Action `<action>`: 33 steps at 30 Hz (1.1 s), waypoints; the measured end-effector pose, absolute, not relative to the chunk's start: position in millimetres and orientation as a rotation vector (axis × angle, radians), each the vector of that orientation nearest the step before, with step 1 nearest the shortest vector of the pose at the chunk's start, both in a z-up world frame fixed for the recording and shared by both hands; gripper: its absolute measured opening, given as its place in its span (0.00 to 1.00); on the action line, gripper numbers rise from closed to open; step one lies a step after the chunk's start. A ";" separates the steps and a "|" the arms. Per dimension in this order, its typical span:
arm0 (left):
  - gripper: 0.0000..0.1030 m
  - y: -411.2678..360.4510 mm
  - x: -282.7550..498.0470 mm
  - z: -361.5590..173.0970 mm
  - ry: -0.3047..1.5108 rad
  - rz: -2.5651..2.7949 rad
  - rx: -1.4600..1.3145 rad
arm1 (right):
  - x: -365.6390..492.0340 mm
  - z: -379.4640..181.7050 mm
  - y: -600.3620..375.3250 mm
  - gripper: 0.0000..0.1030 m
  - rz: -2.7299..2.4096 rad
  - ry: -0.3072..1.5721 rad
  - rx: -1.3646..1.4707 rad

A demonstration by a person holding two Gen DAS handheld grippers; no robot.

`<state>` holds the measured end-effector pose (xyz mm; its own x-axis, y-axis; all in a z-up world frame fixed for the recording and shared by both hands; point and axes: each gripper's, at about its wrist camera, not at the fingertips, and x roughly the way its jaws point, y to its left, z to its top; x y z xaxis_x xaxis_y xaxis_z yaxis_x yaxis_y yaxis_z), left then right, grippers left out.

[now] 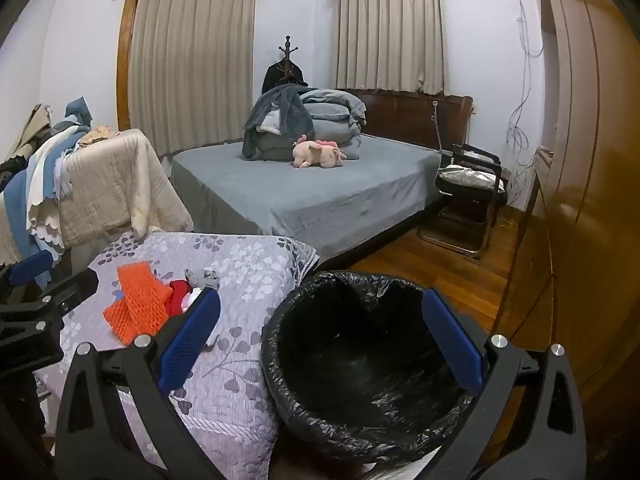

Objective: Collect trash

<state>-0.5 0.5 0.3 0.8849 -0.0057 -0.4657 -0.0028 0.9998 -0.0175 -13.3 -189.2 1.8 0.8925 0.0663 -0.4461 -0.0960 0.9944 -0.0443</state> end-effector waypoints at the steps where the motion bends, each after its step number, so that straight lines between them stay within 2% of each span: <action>1: 0.94 0.6 -0.4 0.3 0.487 -0.004 -0.020 | -13.1 1.6 -189.0 0.95 0.085 0.466 -0.066; 33: 0.94 8.7 -3.9 1.9 0.483 0.002 -0.022 | -14.7 1.0 -184.3 0.95 0.084 0.464 -0.067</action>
